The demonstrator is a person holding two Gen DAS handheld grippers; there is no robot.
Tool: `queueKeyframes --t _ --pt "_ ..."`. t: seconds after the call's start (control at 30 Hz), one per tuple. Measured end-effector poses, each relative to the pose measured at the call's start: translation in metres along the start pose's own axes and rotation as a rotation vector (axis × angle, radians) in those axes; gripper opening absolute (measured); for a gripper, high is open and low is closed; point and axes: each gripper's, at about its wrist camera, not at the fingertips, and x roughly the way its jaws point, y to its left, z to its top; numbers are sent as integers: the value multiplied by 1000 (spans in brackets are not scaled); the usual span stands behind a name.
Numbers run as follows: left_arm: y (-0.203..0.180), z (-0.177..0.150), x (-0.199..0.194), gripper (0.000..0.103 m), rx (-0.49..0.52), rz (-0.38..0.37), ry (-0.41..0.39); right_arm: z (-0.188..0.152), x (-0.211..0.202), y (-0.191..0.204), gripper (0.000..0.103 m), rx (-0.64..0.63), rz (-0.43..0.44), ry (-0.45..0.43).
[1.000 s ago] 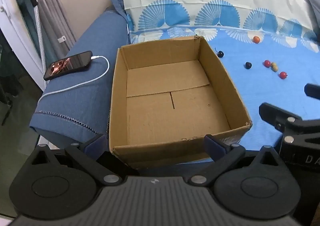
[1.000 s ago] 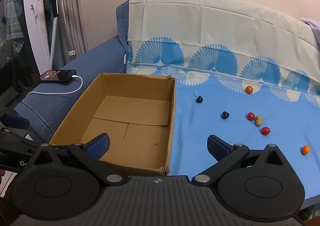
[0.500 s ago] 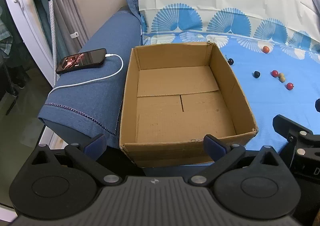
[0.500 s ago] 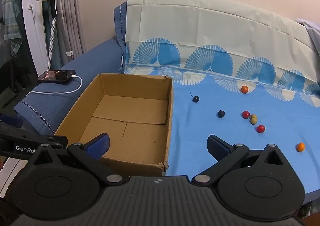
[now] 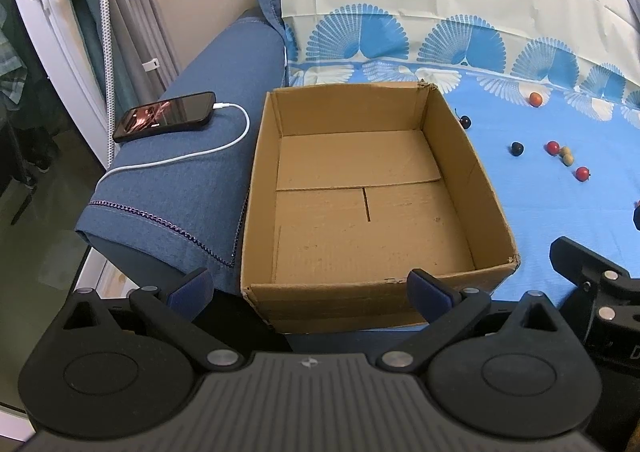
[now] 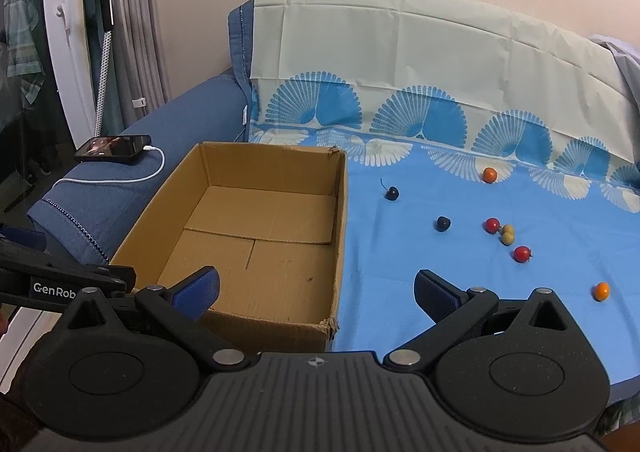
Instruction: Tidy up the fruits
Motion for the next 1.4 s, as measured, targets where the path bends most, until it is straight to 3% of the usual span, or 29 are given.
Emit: queueKeyframes --t 1.4 --pt "-12 6 4 103 29 23 23 -1 10 -9 102 32 29 23"
